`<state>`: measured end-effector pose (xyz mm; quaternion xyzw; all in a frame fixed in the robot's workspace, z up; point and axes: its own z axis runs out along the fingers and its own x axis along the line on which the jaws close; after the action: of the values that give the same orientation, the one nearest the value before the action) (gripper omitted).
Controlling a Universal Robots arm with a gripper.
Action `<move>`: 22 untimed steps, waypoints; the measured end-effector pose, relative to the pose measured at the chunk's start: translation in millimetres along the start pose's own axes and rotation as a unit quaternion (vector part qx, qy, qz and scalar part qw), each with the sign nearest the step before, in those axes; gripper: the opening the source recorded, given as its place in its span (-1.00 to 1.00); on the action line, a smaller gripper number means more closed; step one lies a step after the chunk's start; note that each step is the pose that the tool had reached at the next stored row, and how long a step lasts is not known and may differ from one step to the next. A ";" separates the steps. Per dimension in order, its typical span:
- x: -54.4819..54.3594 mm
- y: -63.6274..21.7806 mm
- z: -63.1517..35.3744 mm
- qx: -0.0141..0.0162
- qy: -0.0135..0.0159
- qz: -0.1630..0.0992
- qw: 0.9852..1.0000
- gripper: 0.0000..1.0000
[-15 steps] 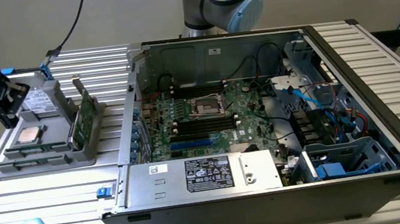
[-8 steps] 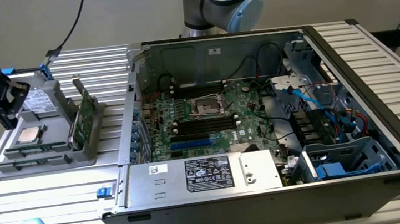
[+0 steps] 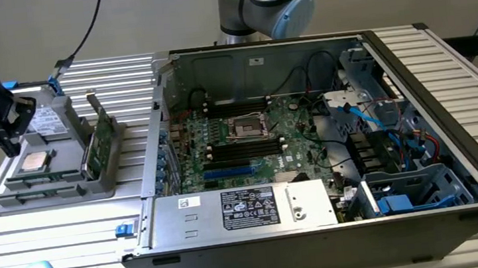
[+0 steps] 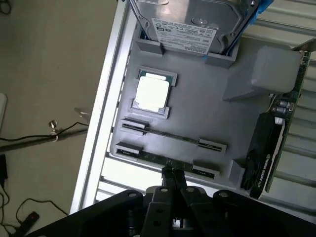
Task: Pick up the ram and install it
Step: 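Pick up the ram and move it above insertion slot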
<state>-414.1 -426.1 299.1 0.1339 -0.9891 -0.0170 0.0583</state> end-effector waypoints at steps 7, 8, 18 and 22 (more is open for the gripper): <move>-0.2 -0.1 2.4 0.005 0.003 -0.072 0.997 -0.79; -0.3 -0.1 2.6 0.006 0.003 -0.082 0.997 -0.79; -0.5 -0.2 4.5 0.016 0.008 -0.171 0.985 -0.79; -0.6 -0.3 5.3 0.020 0.005 -0.206 0.978 -0.79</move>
<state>-414.0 -426.2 293.8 0.3356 -0.9403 -0.0077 0.0560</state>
